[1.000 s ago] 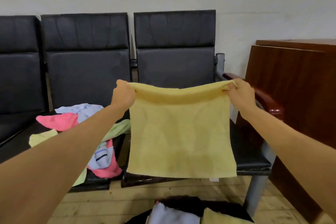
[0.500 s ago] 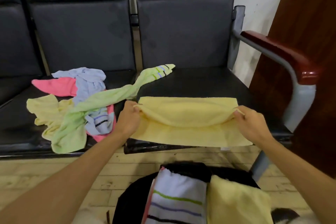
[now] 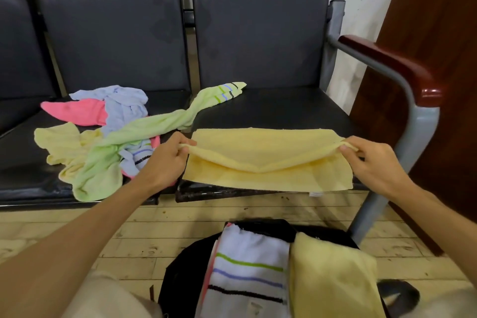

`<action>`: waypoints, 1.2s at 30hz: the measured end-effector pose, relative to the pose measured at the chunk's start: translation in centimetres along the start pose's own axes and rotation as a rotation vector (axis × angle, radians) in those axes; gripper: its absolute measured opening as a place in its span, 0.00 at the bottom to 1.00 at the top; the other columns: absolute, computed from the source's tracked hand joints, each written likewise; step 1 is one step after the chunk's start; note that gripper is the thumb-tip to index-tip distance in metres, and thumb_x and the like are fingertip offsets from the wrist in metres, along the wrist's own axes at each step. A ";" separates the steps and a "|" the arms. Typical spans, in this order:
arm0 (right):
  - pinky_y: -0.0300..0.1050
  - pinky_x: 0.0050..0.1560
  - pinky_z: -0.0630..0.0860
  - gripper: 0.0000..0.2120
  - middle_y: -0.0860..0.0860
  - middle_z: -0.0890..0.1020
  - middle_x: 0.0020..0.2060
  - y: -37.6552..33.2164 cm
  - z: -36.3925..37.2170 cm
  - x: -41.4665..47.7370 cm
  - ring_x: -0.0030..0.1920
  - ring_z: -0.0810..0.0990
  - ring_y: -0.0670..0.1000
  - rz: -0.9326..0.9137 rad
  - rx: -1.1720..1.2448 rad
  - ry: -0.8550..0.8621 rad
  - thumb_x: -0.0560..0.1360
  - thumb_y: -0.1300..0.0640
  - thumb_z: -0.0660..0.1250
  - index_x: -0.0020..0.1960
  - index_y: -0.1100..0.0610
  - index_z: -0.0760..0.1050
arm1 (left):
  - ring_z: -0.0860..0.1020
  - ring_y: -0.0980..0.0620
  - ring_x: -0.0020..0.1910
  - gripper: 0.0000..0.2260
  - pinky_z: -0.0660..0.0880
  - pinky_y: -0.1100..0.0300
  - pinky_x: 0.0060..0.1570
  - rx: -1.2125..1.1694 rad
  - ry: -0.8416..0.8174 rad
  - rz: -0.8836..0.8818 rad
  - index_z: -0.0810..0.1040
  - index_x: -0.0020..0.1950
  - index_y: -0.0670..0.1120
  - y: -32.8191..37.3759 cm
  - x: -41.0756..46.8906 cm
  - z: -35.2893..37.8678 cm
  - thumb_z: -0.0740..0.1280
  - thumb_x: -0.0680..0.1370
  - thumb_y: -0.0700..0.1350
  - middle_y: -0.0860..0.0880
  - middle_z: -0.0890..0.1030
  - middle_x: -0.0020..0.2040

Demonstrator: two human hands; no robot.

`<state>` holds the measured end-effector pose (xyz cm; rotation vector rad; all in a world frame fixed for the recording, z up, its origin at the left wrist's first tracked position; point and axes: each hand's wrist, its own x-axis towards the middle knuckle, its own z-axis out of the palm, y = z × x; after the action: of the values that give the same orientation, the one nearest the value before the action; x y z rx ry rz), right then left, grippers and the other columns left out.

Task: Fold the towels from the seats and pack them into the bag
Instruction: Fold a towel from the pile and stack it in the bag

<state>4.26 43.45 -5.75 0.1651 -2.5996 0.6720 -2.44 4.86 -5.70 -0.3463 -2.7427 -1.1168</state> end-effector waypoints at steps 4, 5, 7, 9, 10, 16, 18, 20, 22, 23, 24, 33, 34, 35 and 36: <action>0.52 0.43 0.76 0.14 0.53 0.82 0.37 -0.1 -0.8 -1.0 0.39 0.81 0.53 0.053 0.026 -0.111 0.81 0.49 0.58 0.46 0.55 0.79 | 0.75 0.45 0.40 0.09 0.72 0.54 0.40 0.112 -0.156 -0.041 0.71 0.55 0.50 -0.2 -1.0 -0.5 0.54 0.82 0.40 0.44 0.80 0.55; 0.51 0.44 0.76 0.16 0.54 0.82 0.37 -0.1 -0.8 -1.2 0.40 0.81 0.53 0.079 0.020 -0.141 0.81 0.48 0.57 0.47 0.55 0.80 | 0.76 0.43 0.42 0.08 0.73 0.53 0.43 0.133 -0.188 -0.055 0.71 0.55 0.49 -0.1 -1.2 -0.5 0.54 0.82 0.40 0.43 0.80 0.55; 0.47 0.42 0.75 0.16 0.53 0.82 0.37 0.0 -0.7 -1.4 0.38 0.79 0.52 0.142 -0.007 -0.202 0.81 0.48 0.57 0.49 0.55 0.81 | 0.75 0.44 0.44 0.09 0.71 0.55 0.42 0.162 -0.232 -0.088 0.72 0.56 0.48 0.1 -1.4 -0.5 0.54 0.82 0.40 0.42 0.79 0.53; 0.39 0.37 0.71 0.13 0.48 0.81 0.36 0.3 -0.2 -1.5 0.36 0.77 0.48 0.165 -0.035 -0.249 0.81 0.51 0.60 0.49 0.56 0.81 | 0.73 0.49 0.46 0.10 0.68 0.57 0.43 0.182 -0.252 -0.136 0.73 0.59 0.45 0.4 -1.4 -0.3 0.54 0.81 0.40 0.46 0.76 0.50; 0.36 0.38 0.69 0.11 0.45 0.80 0.37 0.4 0.0 -1.5 0.38 0.77 0.45 0.162 -0.049 -0.256 0.81 0.53 0.62 0.50 0.56 0.81 | 0.72 0.49 0.48 0.11 0.68 0.58 0.45 0.187 -0.250 -0.163 0.74 0.59 0.43 0.5 -1.4 -0.1 0.55 0.81 0.40 0.47 0.74 0.51; 0.40 0.53 0.70 0.09 0.48 0.75 0.50 1.5 1.7 -0.3 0.51 0.75 0.48 0.259 -0.130 -0.197 0.76 0.57 0.70 0.56 0.55 0.77 | 0.70 0.49 0.38 0.15 0.63 0.58 0.34 0.061 -0.037 -0.301 0.74 0.43 0.38 1.6 0.0 2.1 0.59 0.81 0.48 0.44 0.74 0.41; 0.46 0.53 0.74 0.14 0.50 0.75 0.52 1.8 2.3 0.3 0.51 0.75 0.49 0.411 -0.124 -0.177 0.75 0.52 0.70 0.58 0.56 0.73 | 0.73 0.44 0.46 0.12 0.67 0.56 0.40 0.056 -0.020 -0.352 0.76 0.50 0.39 1.4 0.8 2.7 0.64 0.78 0.49 0.41 0.76 0.49; 0.51 0.51 0.77 0.17 0.52 0.76 0.45 2.0 2.8 0.9 0.46 0.77 0.52 0.541 -0.129 -0.170 0.75 0.45 0.69 0.53 0.57 0.71 | 0.74 0.39 0.56 0.23 0.71 0.50 0.51 0.074 -0.052 -0.446 0.72 0.62 0.34 1.0 1.4 3.2 0.69 0.75 0.50 0.34 0.74 0.60; 0.57 0.55 0.77 0.23 0.52 0.76 0.42 1.9 3.0 1.4 0.46 0.78 0.55 0.621 -0.162 -0.200 0.74 0.37 0.66 0.50 0.58 0.71 | 0.73 0.40 0.56 0.27 0.70 0.49 0.53 0.047 -0.076 -0.509 0.70 0.64 0.32 1.2 1.9 3.4 0.71 0.74 0.49 0.35 0.73 0.61; 0.58 0.59 0.74 0.26 0.53 0.77 0.45 1.7 3.1 1.7 0.50 0.79 0.57 0.653 -0.203 -0.233 0.73 0.34 0.64 0.53 0.57 0.70 | 0.72 0.42 0.54 0.25 0.69 0.51 0.50 0.030 -0.088 -0.525 0.69 0.63 0.33 1.2 2.2 3.6 0.72 0.74 0.47 0.37 0.73 0.59; 0.57 0.62 0.71 0.30 0.54 0.78 0.51 1.4 3.1 1.9 0.56 0.78 0.57 0.674 -0.265 -0.279 0.73 0.31 0.62 0.58 0.57 0.70 | 0.70 0.45 0.51 0.23 0.68 0.54 0.49 0.017 -0.096 -0.538 0.69 0.62 0.34 1.3 2.5 3.7 0.72 0.75 0.46 0.39 0.73 0.56; 0.54 0.64 0.66 0.24 0.54 0.76 0.59 -1.1 3.3 3.2 0.64 0.71 0.59 0.686 -0.233 -0.404 0.77 0.38 0.60 0.61 0.56 0.74 | 0.70 0.45 0.50 0.21 0.68 0.53 0.49 -0.356 -0.072 -0.599 0.68 0.65 0.33 2.4 3.1 3.3 0.70 0.75 0.38 0.41 0.71 0.54; 0.54 0.62 0.70 0.22 0.55 0.77 0.58 -1.7 3.4 3.3 0.62 0.73 0.58 0.697 -0.101 -0.353 0.78 0.42 0.62 0.63 0.58 0.73 | 0.73 0.45 0.47 0.20 0.71 0.52 0.48 -0.492 -0.050 -0.629 0.70 0.63 0.32 2.5 2.9 2.9 0.70 0.75 0.36 0.40 0.74 0.51; 0.53 0.59 0.72 0.20 0.55 0.77 0.56 -2.1 3.5 3.4 0.59 0.75 0.57 0.714 0.042 -0.284 0.79 0.47 0.64 0.64 0.59 0.72 | 0.76 0.44 0.44 0.19 0.74 0.52 0.46 -0.634 -0.033 -0.671 0.72 0.62 0.31 2.5 2.7 2.5 0.70 0.74 0.35 0.40 0.76 0.48; 0.52 0.55 0.74 0.19 0.56 0.77 0.55 -2.4 3.7 3.6 0.56 0.76 0.57 0.743 0.174 -0.204 0.79 0.50 0.65 0.65 0.60 0.71 | 0.77 0.45 0.41 0.17 0.76 0.52 0.43 -0.765 -0.027 -0.708 0.74 0.61 0.32 2.5 2.7 2.0 0.70 0.74 0.35 0.40 0.78 0.46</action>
<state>0.17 39.58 -5.99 -0.7527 -2.7689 1.1780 -4.42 8.45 -4.84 0.5943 -2.3657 -2.3169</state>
